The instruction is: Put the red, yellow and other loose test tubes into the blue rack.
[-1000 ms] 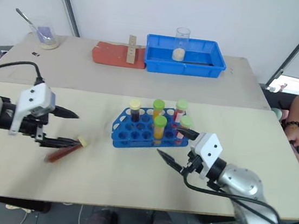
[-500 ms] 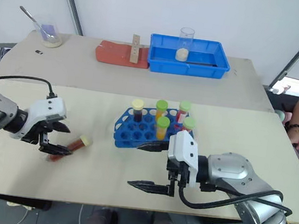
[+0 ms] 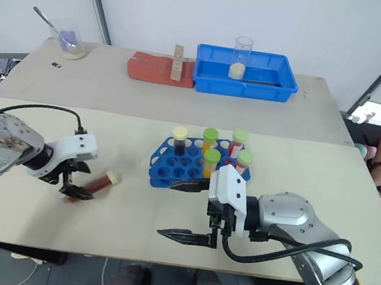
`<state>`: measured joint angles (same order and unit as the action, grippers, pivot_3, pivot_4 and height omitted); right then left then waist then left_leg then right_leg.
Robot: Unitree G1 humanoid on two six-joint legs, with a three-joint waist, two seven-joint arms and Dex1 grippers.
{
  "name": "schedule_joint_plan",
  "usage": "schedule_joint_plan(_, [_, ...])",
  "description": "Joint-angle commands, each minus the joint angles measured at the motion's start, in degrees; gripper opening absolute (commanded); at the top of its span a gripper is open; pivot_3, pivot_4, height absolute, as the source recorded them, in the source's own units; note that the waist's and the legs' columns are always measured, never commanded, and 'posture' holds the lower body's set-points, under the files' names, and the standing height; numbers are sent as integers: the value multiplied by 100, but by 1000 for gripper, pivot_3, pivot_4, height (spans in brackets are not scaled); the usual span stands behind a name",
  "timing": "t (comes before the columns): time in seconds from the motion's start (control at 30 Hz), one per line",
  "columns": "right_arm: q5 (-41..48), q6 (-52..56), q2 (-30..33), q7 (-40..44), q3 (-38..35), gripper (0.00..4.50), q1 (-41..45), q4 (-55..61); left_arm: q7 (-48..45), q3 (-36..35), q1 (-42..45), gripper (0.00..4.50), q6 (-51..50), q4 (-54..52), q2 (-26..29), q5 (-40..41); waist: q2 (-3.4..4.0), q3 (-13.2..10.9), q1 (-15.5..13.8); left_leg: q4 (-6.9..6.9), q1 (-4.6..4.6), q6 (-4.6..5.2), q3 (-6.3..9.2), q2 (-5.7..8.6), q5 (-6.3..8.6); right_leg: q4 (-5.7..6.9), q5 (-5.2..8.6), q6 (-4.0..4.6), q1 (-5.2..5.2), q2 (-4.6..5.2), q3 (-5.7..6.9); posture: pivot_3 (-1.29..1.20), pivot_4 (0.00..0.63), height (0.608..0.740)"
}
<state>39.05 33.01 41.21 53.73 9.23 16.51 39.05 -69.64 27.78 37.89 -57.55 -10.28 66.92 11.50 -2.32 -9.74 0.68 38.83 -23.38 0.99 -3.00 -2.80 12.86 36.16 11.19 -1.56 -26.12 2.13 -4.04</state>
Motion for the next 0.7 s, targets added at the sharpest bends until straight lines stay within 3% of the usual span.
schedule_joint_plan(0.03, [146, 66, 13, -35, -99, 4460, -25, 233, -89, 76, 217, 4500, -1, 116, -106, -208, -1, 0, 7, 0, -1, 0, 1, 0, 0, -1, 0, 0, 0, 0, 0, 0, 150, 740])
schedule_joint_plan(0.1, [173, 84, 30, -40, -129, 4460, -35, 239, -132, 126, 250, 4500, -44, 140, -165, -254, -1, 0, 21, -1, -1, 0, 1, 0, 0, 0, -1, -1, -1, -1, 0, 0, 150, 740])
schedule_joint_plan(0.2, [313, 181, -5, -104, -194, 4500, -7, 251, -193, 233, 253, 3628, -50, 178, -237, -343, -2, 0, 15, -1, 0, 0, 4, -1, 0, 3, -1, -1, -1, -3, 0, 0, 150, 740])
schedule_joint_plan(0.4, [441, 287, 9, -190, -236, 4500, 6, 294, -186, 328, 166, 1025, 338, 409, -344, -666, -2, 1, 10, 4, 4, 1, 4, 0, 0, 6, -2, -3, 3, -3, -2, 0, 150, 740])
schedule_joint_plan(0.7, [28, 309, 392, -312, -308, 4500, -104, 285, -221, -272, 12, 931, 929, 391, -348, -577, -2, 0, -4, 5, 5, 1, 6, -1, -1, 10, -2, -3, 4, -3, -1, 0, 150, 740])
